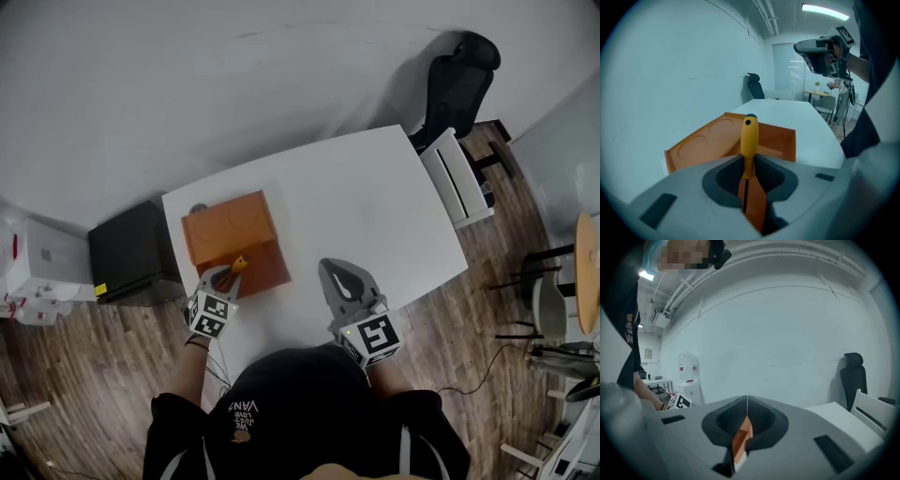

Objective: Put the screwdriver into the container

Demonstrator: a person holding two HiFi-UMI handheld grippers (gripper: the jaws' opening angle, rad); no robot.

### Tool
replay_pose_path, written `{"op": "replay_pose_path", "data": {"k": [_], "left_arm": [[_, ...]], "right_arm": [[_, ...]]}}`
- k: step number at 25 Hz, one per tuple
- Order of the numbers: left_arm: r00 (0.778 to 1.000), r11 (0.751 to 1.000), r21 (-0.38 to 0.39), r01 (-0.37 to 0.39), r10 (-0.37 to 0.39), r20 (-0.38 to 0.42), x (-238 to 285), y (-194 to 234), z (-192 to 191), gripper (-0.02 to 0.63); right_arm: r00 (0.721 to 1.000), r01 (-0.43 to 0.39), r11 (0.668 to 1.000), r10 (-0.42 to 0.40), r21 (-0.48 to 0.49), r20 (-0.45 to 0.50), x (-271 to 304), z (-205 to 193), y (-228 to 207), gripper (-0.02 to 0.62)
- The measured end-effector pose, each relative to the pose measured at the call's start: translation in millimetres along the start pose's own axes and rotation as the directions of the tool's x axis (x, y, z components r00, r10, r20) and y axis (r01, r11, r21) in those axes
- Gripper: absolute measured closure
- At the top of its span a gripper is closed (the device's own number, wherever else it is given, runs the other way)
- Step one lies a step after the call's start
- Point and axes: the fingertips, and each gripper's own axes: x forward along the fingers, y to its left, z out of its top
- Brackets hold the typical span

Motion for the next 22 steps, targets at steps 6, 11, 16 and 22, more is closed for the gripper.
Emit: {"op": "replay_pose_path", "data": {"k": [6,11,16,22], "left_arm": [[0.999,0.999,0.030,0.024,-0.023,-0.044,7.0,-3.1,-4.7,0.526],[0.996,0.998,0.048,0.046,-0.042,-0.078,14.7,-3.6,-9.4,0.525],[0.993,0.996,0.063,0.064,-0.057,-0.100,20.3,-6.6,-11.0,0.526],[0.990,0.994,0.073,0.076,-0.067,-0.121,28.0,-7.1,-11.3,0.525]], "right_arm": [[1.000,-0.003,1.000,0.003,0.000,-0.003,-1.3,-0.4,-0.2,0.583],[1.000,-0.004,1.000,0.004,0.001,-0.006,-0.8,-2.3,-0.7,0.583],[1.000,0.002,1.000,-0.002,0.009,-0.004,-0.9,-4.0,-3.2,0.583],[1.000,0.001,1.000,-0.001,0.011,-0.008,-0.3,-4.8,-5.1,0.583]]}}
